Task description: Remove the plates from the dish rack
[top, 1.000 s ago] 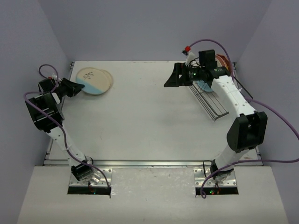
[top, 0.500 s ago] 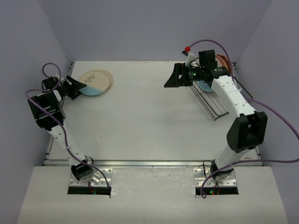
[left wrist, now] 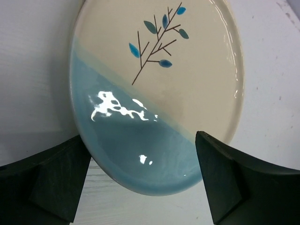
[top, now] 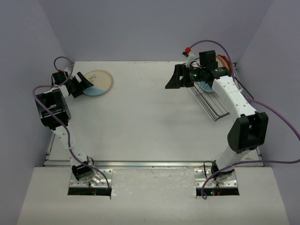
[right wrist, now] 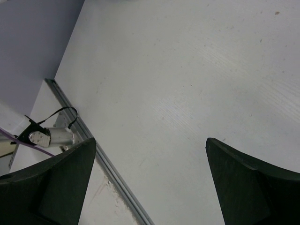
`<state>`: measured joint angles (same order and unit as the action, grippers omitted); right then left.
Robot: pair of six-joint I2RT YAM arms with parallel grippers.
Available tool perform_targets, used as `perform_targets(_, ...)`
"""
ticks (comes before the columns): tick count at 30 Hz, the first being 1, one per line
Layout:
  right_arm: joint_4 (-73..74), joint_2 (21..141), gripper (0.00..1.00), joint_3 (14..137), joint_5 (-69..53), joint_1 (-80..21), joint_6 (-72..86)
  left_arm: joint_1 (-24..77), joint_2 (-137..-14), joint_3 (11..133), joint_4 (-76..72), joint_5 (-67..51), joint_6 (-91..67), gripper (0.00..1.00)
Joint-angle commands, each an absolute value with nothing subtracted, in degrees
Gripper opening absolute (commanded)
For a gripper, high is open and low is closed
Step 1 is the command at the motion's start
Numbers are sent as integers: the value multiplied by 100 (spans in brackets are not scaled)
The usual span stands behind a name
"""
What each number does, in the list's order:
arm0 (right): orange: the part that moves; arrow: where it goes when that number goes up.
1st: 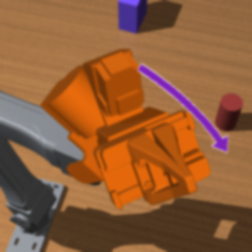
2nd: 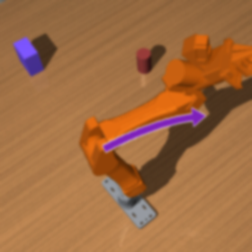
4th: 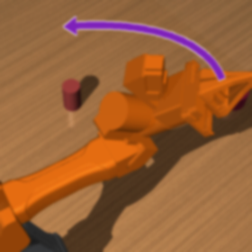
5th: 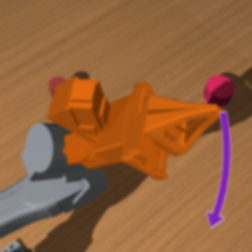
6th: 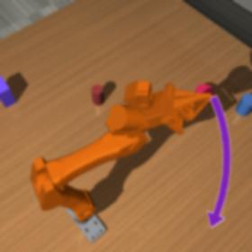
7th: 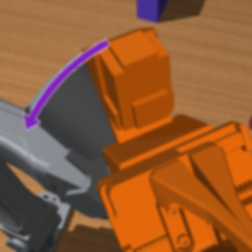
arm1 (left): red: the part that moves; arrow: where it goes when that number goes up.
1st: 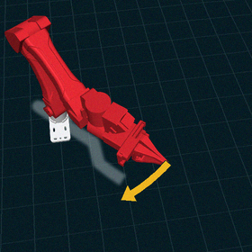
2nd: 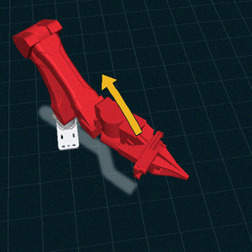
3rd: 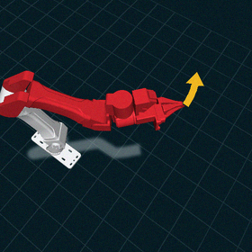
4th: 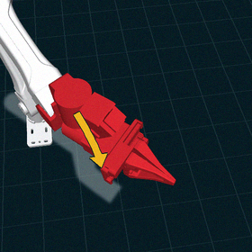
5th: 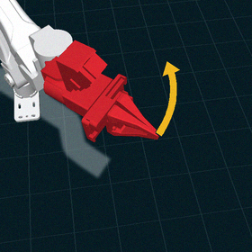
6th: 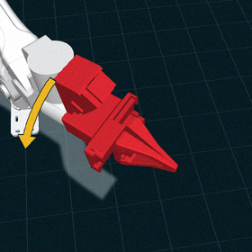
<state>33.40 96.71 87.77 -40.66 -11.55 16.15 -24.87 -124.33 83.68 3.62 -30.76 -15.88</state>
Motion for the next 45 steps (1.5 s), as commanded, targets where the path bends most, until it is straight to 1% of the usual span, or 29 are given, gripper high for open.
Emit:
perform_targets(1,3339,9407,99,8903,-3927,-1169,1439,-2205,-12085,8828,564,-2651,-1074,87)
perform_targets(7,3484,9344,99,8873,-3723,-1169,1256,-2017,-11951,8887,718,-2118,-826,88)
perform_targets(12,3465,9198,99,8819,-2689,-1169,986,-2013,-11562,8565,737,-1360,-668,89)
perform_targets(16,3344,9097,99,8762,-1428,-1151,599,-1960,-10635,7776,248,-819,-260,91)
perform_targets(17,3290,9098,99,8754,-1389,-1146,506,-1951,-10434,7629,236,-731,-112,91)
perform_targets(18,3199,9117,99,8756,-921,-1070,323,-1837,-10057,7370,98,-617,179,92)
perform_targets(20,3173,9212,96,8929,-715,-941,178,-1795,-9576,7090,88,-741,413,91)
perform_targets(23,3190,9561,84,9238,-677,-414,124,-1597,-8836,6678,97,-1018,676,90)
perform_targets(24,3190,9603,81,9326,-681,-291,87,-1498,-8759,6545,97,-1044,755,90)
perform_targets(27,3190,9962,71,9639,-709,100,-317,-1048,-8014,5983,97,-1060,1005,90)
perform_targets(32,3223,10464,68,10045,-803,568,-767,-347,-7408,5549,208,-941,896,90)
perform_targets(38,3217,10855,66,10284,-844,817,-870,-62,-7339,5599,430,-1379,326,90)
perform_targets(45,3208,11182,66,10583,-728,888,-975,88,-7366,5704,475,-1327,325,90)
